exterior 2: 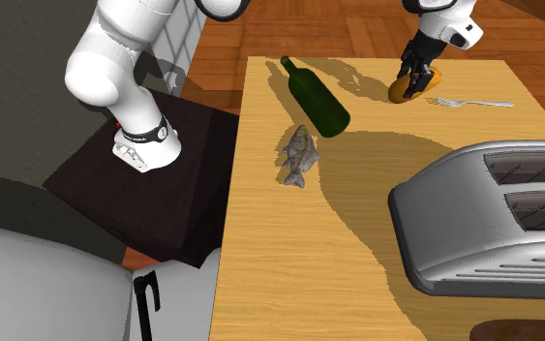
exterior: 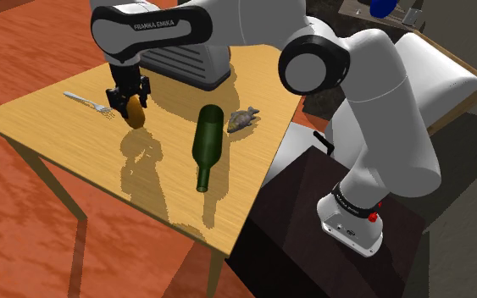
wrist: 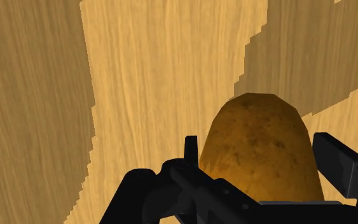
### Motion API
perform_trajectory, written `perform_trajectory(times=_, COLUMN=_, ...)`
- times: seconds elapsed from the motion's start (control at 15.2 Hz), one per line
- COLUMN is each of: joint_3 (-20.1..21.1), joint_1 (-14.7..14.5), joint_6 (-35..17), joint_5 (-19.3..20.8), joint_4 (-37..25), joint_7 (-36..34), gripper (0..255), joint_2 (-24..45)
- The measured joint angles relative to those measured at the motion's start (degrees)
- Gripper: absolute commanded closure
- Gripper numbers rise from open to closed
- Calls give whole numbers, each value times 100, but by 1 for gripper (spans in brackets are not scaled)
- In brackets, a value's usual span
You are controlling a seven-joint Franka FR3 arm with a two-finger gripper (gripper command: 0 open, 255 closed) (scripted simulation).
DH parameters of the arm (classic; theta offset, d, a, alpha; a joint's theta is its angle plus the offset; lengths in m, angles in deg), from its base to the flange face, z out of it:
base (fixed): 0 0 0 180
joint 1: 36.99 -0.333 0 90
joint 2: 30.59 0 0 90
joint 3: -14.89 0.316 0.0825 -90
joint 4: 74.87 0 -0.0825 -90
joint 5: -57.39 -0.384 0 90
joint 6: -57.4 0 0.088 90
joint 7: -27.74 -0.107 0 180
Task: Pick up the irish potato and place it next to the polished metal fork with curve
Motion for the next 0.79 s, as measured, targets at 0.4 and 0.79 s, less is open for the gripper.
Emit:
perform_trajectory(times=0.4, joint_3=-4, joint_1=7, joint_6=81, joint_5=3, joint_4=-81, joint_7=3, gripper=0, joint_2=105)
perform_trajectory(times=0.79, joint_3=-5, joint_1=23, joint_6=480, joint_5=9, joint_4=-535, joint_7=-7, gripper=0, joint_2=162)
